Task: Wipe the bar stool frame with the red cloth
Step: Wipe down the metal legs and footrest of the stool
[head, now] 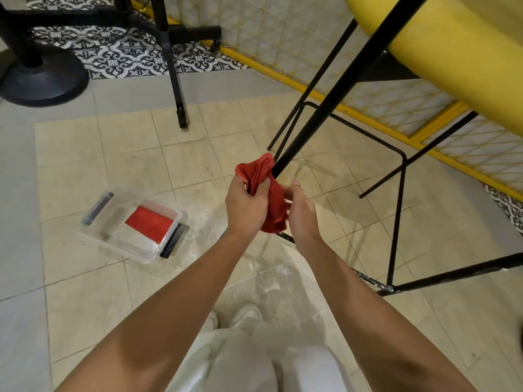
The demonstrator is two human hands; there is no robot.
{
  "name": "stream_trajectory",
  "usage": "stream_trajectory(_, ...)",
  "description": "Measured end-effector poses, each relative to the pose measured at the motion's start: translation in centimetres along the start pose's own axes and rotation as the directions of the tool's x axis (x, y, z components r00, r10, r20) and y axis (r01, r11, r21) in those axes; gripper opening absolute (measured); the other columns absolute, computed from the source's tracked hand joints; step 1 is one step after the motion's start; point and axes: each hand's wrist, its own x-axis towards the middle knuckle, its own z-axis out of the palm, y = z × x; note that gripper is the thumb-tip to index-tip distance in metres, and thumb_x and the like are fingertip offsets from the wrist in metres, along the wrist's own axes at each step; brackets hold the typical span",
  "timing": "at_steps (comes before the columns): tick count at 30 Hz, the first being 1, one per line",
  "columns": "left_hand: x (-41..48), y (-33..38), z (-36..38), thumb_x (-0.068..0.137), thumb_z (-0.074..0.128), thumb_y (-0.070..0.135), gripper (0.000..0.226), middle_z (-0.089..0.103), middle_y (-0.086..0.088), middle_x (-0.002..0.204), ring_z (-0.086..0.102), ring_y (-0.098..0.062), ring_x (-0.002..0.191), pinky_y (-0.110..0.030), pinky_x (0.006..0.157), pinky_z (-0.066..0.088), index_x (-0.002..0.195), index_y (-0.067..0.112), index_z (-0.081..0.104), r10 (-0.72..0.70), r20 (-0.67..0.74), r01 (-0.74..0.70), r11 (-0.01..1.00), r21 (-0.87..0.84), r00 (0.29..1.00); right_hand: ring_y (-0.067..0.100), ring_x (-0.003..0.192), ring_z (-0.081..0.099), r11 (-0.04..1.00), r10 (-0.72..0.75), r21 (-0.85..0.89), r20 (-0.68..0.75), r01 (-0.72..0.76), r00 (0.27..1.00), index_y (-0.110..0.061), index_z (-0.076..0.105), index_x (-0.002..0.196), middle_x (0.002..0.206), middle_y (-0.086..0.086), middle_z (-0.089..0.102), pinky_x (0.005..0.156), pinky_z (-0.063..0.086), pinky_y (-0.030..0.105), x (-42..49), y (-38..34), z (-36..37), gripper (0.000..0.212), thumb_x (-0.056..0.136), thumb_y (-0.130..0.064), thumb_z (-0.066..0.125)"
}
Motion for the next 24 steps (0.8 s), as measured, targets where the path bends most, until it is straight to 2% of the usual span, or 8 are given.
stream_trajectory(2, 0.5, -0.3, -0.5, 0.092, 0.056, 0.018, 0.008, 0.062, 0.002, 0.096, 0.058, -0.012, 0.088, -0.023, 0.082, 0.044, 0.1, 0.018, 0.057, -0.059, -0.008, 0.06, 0.991, 0.118, 0.998, 0.016, 0.096, 0.061, 1.0, -0.026, -0.013, 0.007, 0.026, 1.0, -0.018, 0.067, 0.109, 0.109, -0.003, 0.066, 0.082, 0.047, 0.028, -0.3, -0.1, 0.0, 0.043, 0.097, -0.044, 0.035)
stream_trajectory(5, 0.6, -0.1, -0.9, 0.091, 0.056, 0.016, 0.005, 0.06, 0.004, 0.09, 0.057, -0.014, 0.086, -0.026, 0.082, 0.041, 0.096, 0.018, 0.056, -0.078, -0.013, 0.079, 0.976, 0.202, 0.997, 0.013, 0.1, 0.059, 0.995, -0.063, -0.08, 0.036, 0.065, 0.997, -0.023, 0.066, 0.107, 0.109, -0.005, 0.064, 0.088, 0.045, 0.029, -0.8, -0.2, -0.1, 0.035, 0.095, -0.044, 0.04)
stream_trajectory(10, -0.7, 0.7, -0.7, 0.09, 0.057, 0.017, 0.013, 0.064, 0.001, 0.101, 0.06, -0.01, 0.091, -0.026, 0.086, 0.047, 0.101, 0.023, 0.057, -0.052, 0.029, 0.05, 0.997, 0.05, 0.998, 0.009, 0.097, 0.06, 0.992, -0.099, -0.069, 0.04, 0.101, 0.994, -0.028, 0.066, 0.097, 0.104, -0.005, 0.065, 0.075, 0.043, 0.019, -1.7, -0.9, -0.2, 0.024, 0.094, -0.041, 0.046)
stream_trajectory(12, -1.1, 0.2, -1.1, 0.09, 0.057, 0.016, 0.018, 0.064, 0.001, 0.104, 0.061, -0.012, 0.096, -0.027, 0.087, 0.047, 0.107, 0.023, 0.057, -0.077, 0.059, 0.075, 0.996, 0.038, 0.995, 0.008, 0.1, 0.058, 0.991, -0.117, -0.068, 0.038, 0.119, 0.992, -0.028, 0.066, 0.099, 0.109, -0.007, 0.064, 0.078, 0.043, 0.018, -2.0, -1.0, 0.0, 0.021, 0.093, -0.039, 0.049)
stream_trajectory(15, -2.2, -0.6, -1.6, 0.091, 0.056, 0.017, 0.015, 0.064, 0.004, 0.098, 0.061, -0.014, 0.093, -0.021, 0.077, 0.046, 0.104, 0.023, 0.056, -0.116, 0.101, 0.105, 0.988, 0.112, 0.988, 0.011, 0.103, 0.058, 0.984, -0.121, -0.124, 0.064, 0.129, 0.991, -0.023, 0.067, 0.105, 0.107, -0.007, 0.064, 0.09, 0.046, 0.026, -2.4, -0.5, 0.3, 0.024, 0.089, -0.038, 0.057)
stream_trajectory(18, -3.5, -0.7, -2.1, 0.092, 0.051, 0.01, 0.023, 0.063, 0.01, 0.092, 0.062, -0.008, 0.088, -0.015, 0.067, 0.046, 0.11, 0.023, 0.055, -0.148, 0.262, 0.097, 0.976, 0.195, 0.954, 0.016, 0.099, 0.059, 0.974, -0.033, -0.218, 0.121, 0.059, 0.992, -0.019, 0.06, 0.115, 0.105, -0.001, 0.062, 0.083, 0.047, 0.027, -3.3, 0.1, 0.2, 0.037, 0.083, -0.038, 0.065)
stream_trajectory(21, -3.8, -0.3, -2.5, 0.084, 0.045, -0.008, 0.045, 0.066, 0.0, 0.102, 0.062, -0.018, 0.099, -0.023, 0.079, 0.05, 0.112, 0.025, 0.056, -0.215, 0.446, 0.146, 0.972, 0.185, 0.869, 0.019, 0.097, 0.06, 0.981, -0.015, -0.189, 0.138, 0.041, 0.99, -0.019, 0.058, 0.113, 0.104, 0.002, 0.062, 0.085, 0.048, 0.031, -3.5, 0.7, -0.6, 0.035, 0.084, -0.037, 0.066)
stream_trajectory(24, -3.1, 0.5, -2.7, 0.077, 0.044, -0.011, 0.06, 0.066, -0.007, 0.115, 0.06, -0.022, 0.109, -0.032, 0.093, 0.048, 0.125, 0.021, 0.059, -0.206, 0.488, 0.144, 0.976, 0.162, 0.848, 0.018, 0.095, 0.06, 0.98, -0.112, -0.152, 0.104, 0.127, 0.988, -0.026, 0.058, 0.103, 0.099, -0.002, 0.064, 0.088, 0.049, 0.034, -3.4, 0.4, -1.1, 0.015, 0.089, -0.029, 0.061)
